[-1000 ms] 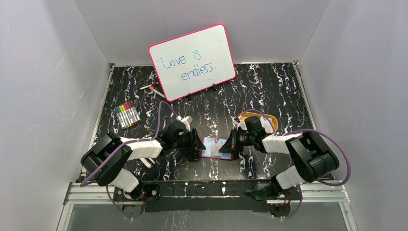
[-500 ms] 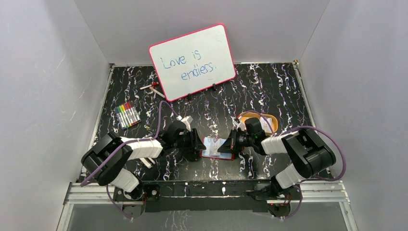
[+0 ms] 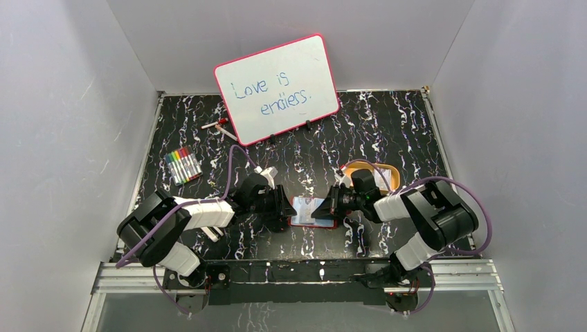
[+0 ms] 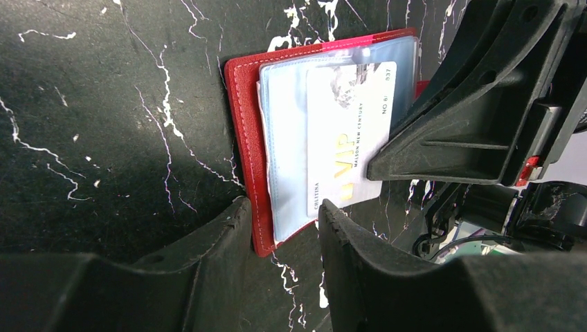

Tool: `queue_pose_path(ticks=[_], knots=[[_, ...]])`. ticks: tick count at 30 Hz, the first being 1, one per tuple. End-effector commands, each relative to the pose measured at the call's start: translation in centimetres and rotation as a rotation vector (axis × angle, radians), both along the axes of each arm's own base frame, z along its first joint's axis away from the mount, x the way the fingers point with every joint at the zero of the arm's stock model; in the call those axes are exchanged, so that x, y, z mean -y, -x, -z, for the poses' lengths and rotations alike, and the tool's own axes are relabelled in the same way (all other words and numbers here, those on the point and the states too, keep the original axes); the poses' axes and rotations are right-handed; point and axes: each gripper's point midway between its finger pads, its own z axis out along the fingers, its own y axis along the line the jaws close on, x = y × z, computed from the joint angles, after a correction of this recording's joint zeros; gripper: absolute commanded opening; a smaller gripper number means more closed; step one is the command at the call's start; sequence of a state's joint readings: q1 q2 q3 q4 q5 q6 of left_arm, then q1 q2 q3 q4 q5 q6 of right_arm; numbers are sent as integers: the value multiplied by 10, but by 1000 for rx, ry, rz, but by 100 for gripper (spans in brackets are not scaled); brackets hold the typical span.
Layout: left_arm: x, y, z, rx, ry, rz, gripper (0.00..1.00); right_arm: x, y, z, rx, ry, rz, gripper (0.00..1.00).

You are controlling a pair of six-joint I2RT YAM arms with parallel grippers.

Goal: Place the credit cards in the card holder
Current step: Insert the credit card into the card holder.

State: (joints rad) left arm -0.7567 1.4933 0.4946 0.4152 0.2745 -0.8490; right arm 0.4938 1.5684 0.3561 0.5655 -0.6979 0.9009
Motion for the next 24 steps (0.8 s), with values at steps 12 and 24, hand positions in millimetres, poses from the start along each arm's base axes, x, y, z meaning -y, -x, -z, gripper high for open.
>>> queue_pose_path(ticks=[12, 24], knots=[[-4, 6, 2, 2, -26, 8, 39, 12, -16, -14, 63, 165, 33, 46], [0, 5, 1, 5, -21, 25, 38, 7, -27, -16, 70, 179, 32, 45]])
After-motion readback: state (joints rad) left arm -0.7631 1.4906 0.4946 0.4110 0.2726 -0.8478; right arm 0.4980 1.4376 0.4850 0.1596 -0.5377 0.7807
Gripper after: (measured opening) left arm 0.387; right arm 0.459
